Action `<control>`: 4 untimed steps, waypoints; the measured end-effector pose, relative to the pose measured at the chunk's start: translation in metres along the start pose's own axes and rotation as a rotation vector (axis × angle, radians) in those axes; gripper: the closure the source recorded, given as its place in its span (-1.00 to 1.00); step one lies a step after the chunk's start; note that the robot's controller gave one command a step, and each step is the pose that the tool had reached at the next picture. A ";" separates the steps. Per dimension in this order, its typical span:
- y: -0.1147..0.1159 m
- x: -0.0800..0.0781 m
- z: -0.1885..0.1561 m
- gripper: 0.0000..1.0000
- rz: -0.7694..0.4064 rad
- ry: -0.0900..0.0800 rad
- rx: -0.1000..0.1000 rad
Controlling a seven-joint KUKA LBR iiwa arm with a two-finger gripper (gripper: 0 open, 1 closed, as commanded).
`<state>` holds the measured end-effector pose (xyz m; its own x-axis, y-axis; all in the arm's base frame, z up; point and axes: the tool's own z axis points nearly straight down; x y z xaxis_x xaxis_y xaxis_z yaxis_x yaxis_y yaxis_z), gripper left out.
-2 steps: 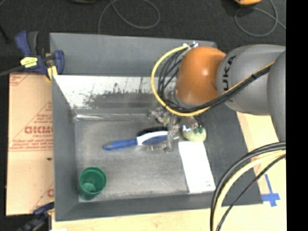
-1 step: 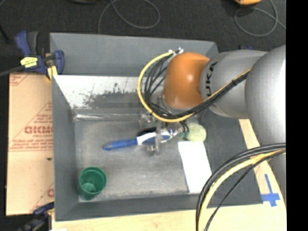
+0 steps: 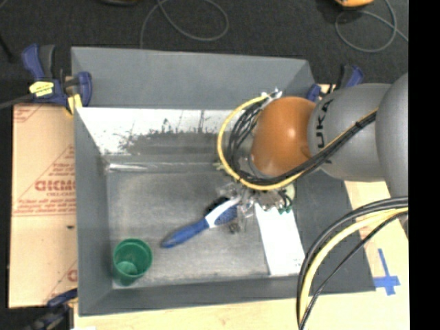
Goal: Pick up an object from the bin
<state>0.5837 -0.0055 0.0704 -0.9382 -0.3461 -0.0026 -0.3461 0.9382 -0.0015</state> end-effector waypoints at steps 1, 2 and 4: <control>0.000 0.000 0.000 1.00 0.000 0.000 0.000; -0.016 -0.026 -0.021 1.00 0.000 0.002 0.000; -0.011 -0.001 -0.078 1.00 -0.003 0.009 -0.003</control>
Offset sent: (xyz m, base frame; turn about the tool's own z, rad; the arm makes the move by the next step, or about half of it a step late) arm 0.0453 -0.0090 0.0329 -0.0025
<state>0.5880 -0.0154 0.1479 -0.9371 -0.3489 0.0063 -0.3489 0.9372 0.0019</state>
